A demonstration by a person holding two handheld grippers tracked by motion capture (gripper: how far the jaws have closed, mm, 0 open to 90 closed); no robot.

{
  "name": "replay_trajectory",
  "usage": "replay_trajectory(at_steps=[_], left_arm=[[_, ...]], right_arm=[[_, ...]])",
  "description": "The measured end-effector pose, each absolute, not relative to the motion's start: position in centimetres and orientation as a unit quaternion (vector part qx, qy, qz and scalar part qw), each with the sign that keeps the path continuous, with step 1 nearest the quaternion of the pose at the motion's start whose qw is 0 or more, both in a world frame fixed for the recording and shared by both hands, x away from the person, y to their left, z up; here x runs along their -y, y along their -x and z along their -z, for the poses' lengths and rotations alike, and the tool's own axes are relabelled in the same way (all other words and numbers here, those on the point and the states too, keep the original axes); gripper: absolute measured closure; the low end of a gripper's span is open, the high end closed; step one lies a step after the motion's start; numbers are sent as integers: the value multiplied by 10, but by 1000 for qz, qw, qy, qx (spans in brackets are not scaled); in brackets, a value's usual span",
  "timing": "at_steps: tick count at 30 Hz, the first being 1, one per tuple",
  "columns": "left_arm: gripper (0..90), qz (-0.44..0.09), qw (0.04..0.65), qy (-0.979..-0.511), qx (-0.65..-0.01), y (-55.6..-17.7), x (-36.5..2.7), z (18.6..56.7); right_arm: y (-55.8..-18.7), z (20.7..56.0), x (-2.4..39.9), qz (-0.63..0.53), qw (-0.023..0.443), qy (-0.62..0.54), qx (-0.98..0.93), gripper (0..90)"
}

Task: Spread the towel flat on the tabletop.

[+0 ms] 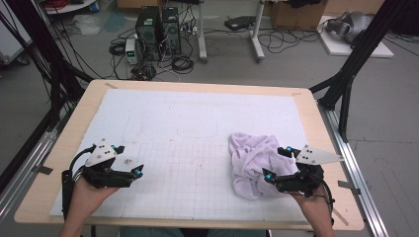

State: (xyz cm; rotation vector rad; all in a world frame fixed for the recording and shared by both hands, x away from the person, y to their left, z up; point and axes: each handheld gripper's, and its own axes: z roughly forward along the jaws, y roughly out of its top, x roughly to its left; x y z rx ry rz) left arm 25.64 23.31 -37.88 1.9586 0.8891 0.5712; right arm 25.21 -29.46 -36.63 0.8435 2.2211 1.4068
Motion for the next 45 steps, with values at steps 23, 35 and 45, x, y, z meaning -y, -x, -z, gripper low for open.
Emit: replay_trajectory(at_steps=[23,35,45], left_arm=[[114,-228,441,-793,-354,-254,-231,378],[114,-228,444,-792,-353,-254,-232,377],[114,-226,445,-790,-357,-254,-234,381]], right_arm=[[-248,370,299,-503,188,-302,-788,125],[-256,359,293,-498,192,-289,-795,125],[-286,373,281,-466,183,-297,-813,125]])
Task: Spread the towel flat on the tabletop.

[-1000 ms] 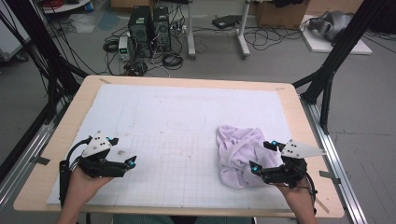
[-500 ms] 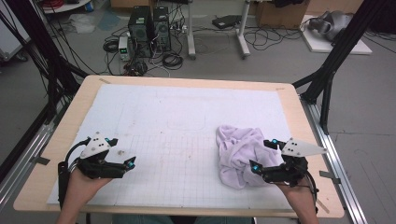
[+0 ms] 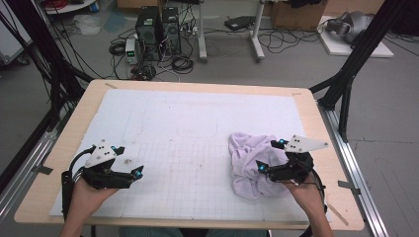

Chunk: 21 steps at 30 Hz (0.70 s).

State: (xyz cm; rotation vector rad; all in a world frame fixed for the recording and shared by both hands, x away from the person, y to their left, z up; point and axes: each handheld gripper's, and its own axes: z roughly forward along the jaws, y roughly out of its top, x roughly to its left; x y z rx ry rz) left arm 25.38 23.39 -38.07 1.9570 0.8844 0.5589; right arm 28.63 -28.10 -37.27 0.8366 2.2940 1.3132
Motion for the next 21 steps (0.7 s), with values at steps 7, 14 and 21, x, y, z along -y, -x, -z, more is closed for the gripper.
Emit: replay_trajectory(at_steps=[7,14,21], left_arm=[[114,-223,444,-790,-358,-254,-234,383],[114,-219,444,-792,-357,-254,-232,386],[114,-216,447,-792,-355,-254,-229,388]], right_arm=[[-301,402,277,-416,163,-316,-837,131],[-306,420,274,-403,122,-333,-844,213],[-304,427,273,-409,93,-341,-841,386]])
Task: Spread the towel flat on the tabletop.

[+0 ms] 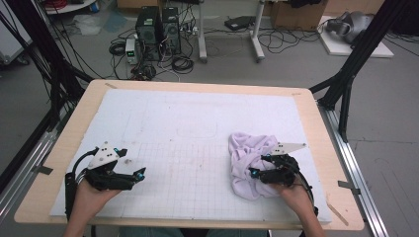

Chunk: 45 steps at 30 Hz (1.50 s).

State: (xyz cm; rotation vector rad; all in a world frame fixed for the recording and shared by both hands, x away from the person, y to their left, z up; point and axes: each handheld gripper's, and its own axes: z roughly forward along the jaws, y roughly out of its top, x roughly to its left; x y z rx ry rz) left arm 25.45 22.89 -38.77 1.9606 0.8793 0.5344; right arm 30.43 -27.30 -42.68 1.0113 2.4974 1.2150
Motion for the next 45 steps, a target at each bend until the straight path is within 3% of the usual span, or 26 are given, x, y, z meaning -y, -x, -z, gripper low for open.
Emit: replay_trajectory(at_steps=[1,2,6,11,19,31,36,41,45], left_arm=[[114,-216,447,-792,-355,-254,-229,388],[114,-216,448,-792,-355,-255,-228,388],[114,-215,447,-793,-353,-255,-227,387],[114,-214,446,-795,-351,-255,-227,388],[114,-214,450,-790,-356,-254,-231,389],[114,-219,455,-788,-353,-254,-231,384],[114,-214,455,-791,-349,-256,-226,385],[114,-208,455,-795,-344,-258,-219,388],[114,-202,455,-802,-332,-262,-207,388]], right_arm=[[-304,427,273,-409,93,-341,-841,386],[-304,427,273,-410,88,-338,-842,455],[-304,424,273,-407,83,-329,-848,588],[-307,418,273,-400,72,-319,-857,650],[-305,395,255,-424,68,-286,-857,659],[-291,354,180,-502,24,-195,-842,660],[-279,370,152,-482,6,-166,-860,637],[-276,389,155,-449,-5,-175,-876,428],[-273,376,174,-471,12,-182,-863,374]])
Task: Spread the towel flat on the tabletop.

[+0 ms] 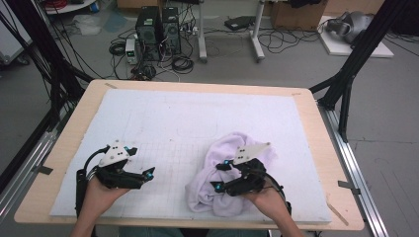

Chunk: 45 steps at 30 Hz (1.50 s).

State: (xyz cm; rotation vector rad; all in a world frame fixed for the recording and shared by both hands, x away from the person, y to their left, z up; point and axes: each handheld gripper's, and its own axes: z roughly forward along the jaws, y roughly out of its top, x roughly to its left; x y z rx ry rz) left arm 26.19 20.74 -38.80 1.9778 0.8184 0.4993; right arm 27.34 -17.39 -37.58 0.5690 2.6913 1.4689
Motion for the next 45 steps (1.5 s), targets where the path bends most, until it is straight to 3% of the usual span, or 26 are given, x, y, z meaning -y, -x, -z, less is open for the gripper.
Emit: replay_trajectory(at_steps=[7,11,14,20,24,32,35,39,45], left_arm=[[114,-184,457,-815,-306,-265,-178,392],[117,-173,459,-821,-291,-266,-162,396],[133,-160,459,-830,-275,-266,-147,400],[153,-149,462,-835,-259,-267,-133,404],[169,-142,466,-835,-255,-267,-130,404],[214,-138,471,-834,-252,-270,-127,404],[241,-137,474,-834,-248,-272,-125,404],[290,-125,478,-835,-241,-281,-115,403],[364,-118,468,-846,-226,-297,-94,407]], right_arm=[[-277,377,201,-463,45,-217,-858,345],[-276,396,200,-437,54,-223,-870,368],[-279,412,199,-425,40,-232,-874,472],[-273,421,199,-416,32,-215,-883,795],[-269,419,200,-415,18,-196,-888,848],[-250,401,208,-434,-7,-170,-885,849],[-245,393,216,-435,-9,-168,-885,809],[-251,382,229,-456,21,-196,-868,604],[-270,389,241,-430,72,-245,-866,475]])
